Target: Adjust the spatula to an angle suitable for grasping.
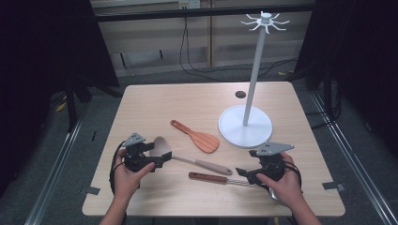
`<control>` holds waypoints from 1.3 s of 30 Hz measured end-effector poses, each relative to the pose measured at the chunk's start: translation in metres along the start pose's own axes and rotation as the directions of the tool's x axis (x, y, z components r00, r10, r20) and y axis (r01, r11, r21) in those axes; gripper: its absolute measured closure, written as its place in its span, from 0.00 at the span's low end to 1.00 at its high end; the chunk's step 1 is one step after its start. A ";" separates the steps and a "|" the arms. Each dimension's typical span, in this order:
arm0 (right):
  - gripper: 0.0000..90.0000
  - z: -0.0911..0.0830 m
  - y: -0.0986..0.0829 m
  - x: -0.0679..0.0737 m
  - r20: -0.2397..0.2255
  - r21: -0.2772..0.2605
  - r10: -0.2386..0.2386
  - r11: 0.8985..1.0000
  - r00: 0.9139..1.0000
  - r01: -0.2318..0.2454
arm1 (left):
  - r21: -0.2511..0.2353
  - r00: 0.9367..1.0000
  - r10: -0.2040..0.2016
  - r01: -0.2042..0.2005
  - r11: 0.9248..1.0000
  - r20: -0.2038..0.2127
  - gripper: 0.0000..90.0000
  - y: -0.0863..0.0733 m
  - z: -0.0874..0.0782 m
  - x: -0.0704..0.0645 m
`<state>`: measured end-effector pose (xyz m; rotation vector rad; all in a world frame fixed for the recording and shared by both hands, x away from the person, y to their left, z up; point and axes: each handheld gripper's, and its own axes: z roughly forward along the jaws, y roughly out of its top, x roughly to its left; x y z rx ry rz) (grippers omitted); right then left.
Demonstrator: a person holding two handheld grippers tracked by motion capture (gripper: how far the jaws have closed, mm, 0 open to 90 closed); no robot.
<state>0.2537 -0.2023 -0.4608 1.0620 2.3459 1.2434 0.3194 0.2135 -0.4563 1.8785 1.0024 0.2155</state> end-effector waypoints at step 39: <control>1.00 0.037 -0.006 0.023 -0.171 0.198 -0.228 0.945 0.959 0.260 | 0.046 0.999 0.042 -0.042 0.998 -0.004 0.08 -0.010 0.001 -0.006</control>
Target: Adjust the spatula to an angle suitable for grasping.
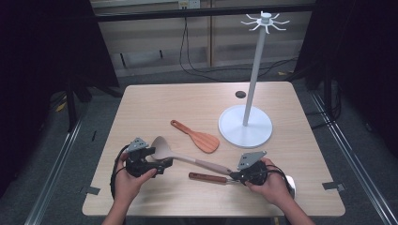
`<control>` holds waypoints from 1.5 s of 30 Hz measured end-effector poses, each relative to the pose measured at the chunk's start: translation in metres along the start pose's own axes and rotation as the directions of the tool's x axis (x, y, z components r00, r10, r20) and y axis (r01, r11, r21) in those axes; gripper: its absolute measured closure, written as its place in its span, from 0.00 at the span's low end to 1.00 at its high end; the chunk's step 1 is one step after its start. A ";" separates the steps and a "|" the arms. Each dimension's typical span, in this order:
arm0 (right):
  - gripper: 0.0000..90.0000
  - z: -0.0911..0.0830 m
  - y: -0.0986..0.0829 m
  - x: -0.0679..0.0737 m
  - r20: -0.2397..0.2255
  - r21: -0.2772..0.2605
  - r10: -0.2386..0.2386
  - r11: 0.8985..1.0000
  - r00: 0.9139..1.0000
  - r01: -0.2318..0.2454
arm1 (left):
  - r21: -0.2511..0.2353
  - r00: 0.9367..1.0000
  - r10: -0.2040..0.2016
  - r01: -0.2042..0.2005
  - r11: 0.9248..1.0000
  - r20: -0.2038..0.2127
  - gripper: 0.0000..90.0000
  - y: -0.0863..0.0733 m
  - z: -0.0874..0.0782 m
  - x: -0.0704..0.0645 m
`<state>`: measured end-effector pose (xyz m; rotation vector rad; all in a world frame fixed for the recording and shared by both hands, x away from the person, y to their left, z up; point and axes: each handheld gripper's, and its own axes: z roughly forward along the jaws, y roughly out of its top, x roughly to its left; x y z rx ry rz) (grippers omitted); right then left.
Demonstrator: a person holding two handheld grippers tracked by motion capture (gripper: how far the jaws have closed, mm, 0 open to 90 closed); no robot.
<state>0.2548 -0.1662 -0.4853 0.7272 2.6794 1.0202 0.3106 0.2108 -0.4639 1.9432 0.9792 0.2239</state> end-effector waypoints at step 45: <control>0.81 -0.016 -0.002 0.004 -0.087 0.113 -0.081 0.989 0.993 0.091 | 0.011 0.999 0.021 -0.021 1.000 0.034 0.08 0.001 0.008 -0.003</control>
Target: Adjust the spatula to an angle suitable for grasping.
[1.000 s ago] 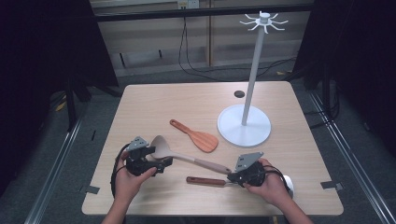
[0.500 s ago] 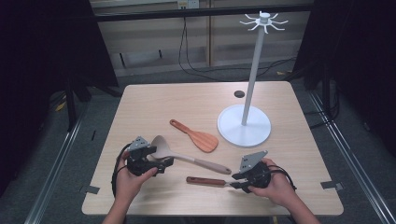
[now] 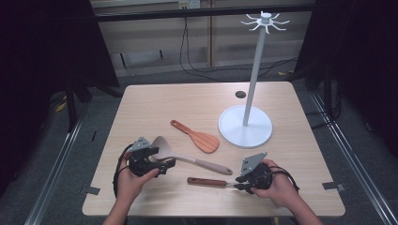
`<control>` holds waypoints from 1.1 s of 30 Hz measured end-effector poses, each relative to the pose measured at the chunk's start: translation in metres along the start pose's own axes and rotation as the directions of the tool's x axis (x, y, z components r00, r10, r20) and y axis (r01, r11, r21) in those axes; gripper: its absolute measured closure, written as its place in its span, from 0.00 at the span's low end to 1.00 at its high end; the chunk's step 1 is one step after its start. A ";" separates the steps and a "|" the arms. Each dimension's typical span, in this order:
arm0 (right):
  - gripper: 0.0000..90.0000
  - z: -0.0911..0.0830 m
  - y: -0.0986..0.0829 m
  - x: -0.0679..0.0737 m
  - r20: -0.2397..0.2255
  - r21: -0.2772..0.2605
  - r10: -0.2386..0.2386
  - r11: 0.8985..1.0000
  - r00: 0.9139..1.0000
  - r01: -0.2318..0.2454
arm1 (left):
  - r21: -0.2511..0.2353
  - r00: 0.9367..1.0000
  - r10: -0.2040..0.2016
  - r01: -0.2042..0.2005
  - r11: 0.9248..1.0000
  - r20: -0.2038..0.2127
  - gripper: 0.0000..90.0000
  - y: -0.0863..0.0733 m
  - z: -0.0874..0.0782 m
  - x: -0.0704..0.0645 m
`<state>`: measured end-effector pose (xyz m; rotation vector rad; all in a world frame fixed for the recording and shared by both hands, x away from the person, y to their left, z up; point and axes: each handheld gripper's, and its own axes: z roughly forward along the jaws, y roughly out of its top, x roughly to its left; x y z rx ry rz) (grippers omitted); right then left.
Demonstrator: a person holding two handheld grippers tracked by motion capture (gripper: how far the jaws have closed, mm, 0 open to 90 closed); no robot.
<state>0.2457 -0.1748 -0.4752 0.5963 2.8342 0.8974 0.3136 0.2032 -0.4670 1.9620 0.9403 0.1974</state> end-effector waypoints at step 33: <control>0.95 -0.012 0.003 -0.003 0.014 0.000 -0.017 1.000 1.000 0.017 | 0.007 1.000 0.001 -0.001 1.000 -0.009 0.09 0.000 0.002 -0.002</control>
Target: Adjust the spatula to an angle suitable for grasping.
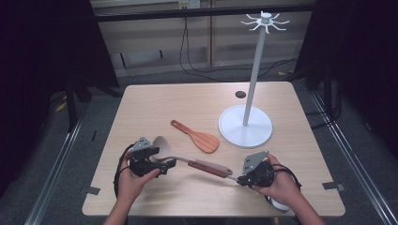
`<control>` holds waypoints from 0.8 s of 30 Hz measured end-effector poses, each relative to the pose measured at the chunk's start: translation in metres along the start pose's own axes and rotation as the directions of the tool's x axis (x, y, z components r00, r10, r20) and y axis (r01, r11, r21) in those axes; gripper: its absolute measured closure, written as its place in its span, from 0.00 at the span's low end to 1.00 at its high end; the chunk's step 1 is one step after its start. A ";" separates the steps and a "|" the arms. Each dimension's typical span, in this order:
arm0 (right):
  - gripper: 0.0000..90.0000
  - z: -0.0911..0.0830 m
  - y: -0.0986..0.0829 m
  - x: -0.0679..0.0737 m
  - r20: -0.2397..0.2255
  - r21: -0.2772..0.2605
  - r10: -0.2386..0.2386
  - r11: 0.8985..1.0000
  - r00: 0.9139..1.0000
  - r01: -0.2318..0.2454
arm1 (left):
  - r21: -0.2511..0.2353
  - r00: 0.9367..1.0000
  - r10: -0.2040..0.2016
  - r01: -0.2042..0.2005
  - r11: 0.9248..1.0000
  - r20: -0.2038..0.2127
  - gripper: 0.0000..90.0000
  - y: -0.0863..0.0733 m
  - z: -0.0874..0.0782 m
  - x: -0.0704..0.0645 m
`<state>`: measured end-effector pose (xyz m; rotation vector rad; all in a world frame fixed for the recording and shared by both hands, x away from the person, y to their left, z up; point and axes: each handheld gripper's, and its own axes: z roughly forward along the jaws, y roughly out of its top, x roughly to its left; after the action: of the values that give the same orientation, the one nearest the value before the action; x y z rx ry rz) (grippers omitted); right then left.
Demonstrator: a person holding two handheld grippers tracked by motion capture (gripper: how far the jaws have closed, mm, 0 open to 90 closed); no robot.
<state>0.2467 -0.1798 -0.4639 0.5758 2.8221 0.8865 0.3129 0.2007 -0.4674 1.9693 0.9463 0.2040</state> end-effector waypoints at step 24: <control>0.96 -0.039 -0.010 -0.015 0.096 -0.410 0.261 0.890 0.961 -0.201 | 0.015 1.000 0.007 -0.007 1.000 0.009 0.09 -0.002 0.004 -0.001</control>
<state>0.2484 -0.2138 -0.4377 0.8832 2.3731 1.3530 0.3134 0.1978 -0.4709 1.9864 0.9383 0.1924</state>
